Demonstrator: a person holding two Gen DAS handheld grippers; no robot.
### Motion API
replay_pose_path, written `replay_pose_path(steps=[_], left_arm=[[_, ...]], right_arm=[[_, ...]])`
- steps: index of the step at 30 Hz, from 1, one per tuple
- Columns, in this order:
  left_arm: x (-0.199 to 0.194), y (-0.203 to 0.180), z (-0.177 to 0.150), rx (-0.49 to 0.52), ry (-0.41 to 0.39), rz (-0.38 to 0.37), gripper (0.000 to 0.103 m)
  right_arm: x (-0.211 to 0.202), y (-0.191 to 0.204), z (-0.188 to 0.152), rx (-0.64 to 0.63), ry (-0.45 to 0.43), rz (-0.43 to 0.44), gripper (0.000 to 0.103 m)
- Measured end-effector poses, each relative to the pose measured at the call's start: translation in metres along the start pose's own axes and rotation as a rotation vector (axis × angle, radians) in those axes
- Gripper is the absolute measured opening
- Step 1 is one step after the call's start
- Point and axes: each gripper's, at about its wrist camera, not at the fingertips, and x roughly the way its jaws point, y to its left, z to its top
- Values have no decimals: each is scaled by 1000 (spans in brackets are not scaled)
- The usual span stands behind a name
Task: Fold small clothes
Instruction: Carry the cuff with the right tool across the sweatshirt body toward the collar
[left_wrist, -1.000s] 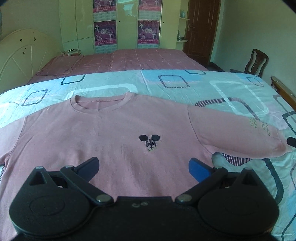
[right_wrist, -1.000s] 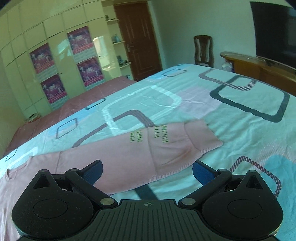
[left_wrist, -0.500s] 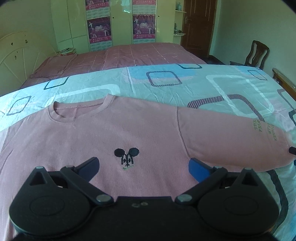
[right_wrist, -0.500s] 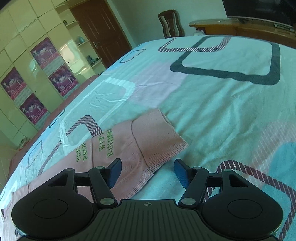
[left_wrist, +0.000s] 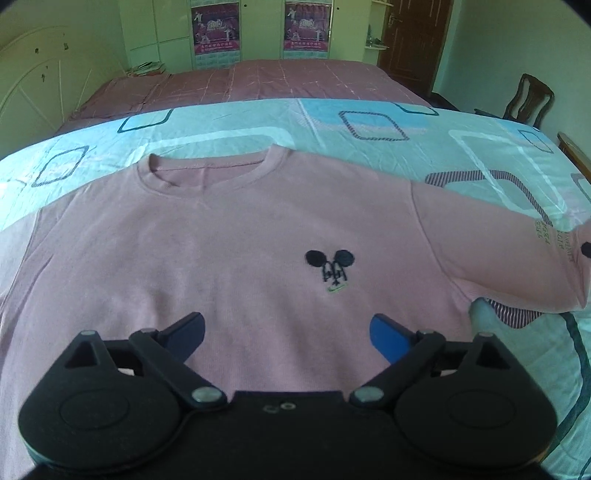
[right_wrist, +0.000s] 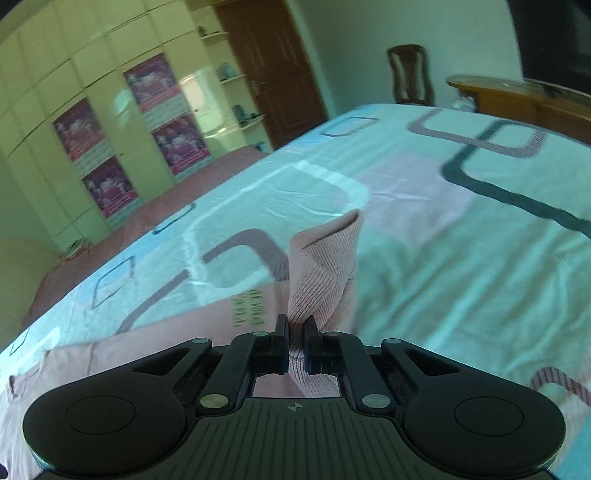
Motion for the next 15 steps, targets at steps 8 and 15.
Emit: replay_pose_path(steps=[8, 15], left_arm=[[-6, 75, -19, -40, 3, 19, 94], [-19, 133, -26, -128, -33, -37, 93]], right_arm=[[16, 159, -48, -280, 83, 184, 6], [45, 259, -111, -440, 191, 271, 6]])
